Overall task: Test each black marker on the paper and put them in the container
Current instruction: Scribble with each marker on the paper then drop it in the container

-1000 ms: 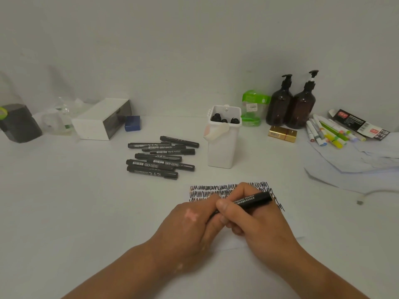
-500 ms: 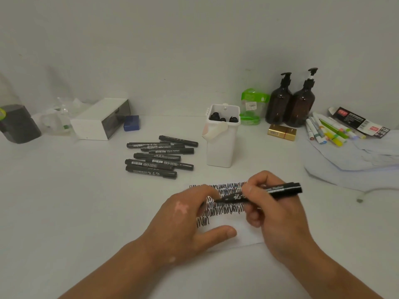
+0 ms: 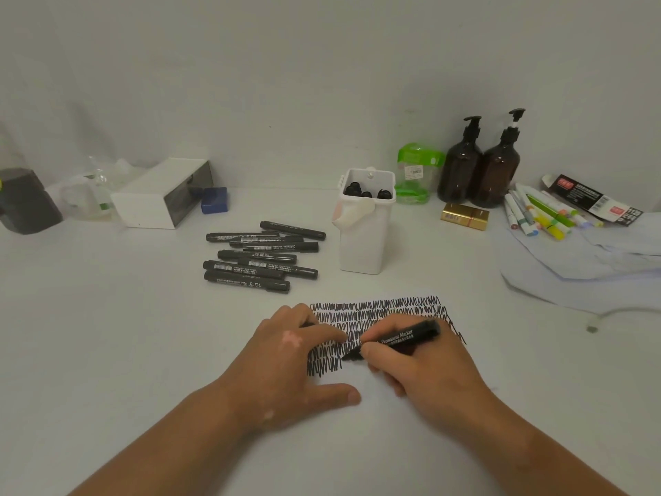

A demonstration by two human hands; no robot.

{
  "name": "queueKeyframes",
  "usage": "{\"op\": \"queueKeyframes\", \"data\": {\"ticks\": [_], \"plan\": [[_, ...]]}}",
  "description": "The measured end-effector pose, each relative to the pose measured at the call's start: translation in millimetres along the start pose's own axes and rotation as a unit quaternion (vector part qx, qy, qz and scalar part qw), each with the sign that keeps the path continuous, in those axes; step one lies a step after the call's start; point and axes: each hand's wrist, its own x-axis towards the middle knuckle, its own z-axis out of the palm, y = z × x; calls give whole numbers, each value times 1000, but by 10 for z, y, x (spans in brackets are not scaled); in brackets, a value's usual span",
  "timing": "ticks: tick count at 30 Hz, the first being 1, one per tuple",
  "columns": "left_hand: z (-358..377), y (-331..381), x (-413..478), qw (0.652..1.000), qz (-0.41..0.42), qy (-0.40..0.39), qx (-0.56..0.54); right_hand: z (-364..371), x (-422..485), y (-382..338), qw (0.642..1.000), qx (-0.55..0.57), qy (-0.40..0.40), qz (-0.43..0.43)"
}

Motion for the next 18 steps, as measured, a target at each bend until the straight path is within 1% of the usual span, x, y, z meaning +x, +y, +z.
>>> {"op": "queueKeyframes", "data": {"ticks": [3,8,12,15,18], "plan": [[3,-1,-1,1000,-1,1,5,12,-1,7,1000,6,4,6],[13,-17,-5,1000,-3,0,5,-9,-4,1,1000,-24,-16,4],[21,-24,1,1000,-5,4,8,-5,1,8,1000,-25,7,11],[21,-32,1,1000,-5,0,5,-14,3,6,999,-33,-9,13],[17,-29,2,1000,-7,0,0,-6,5,9,999,-37,9,13]]}}
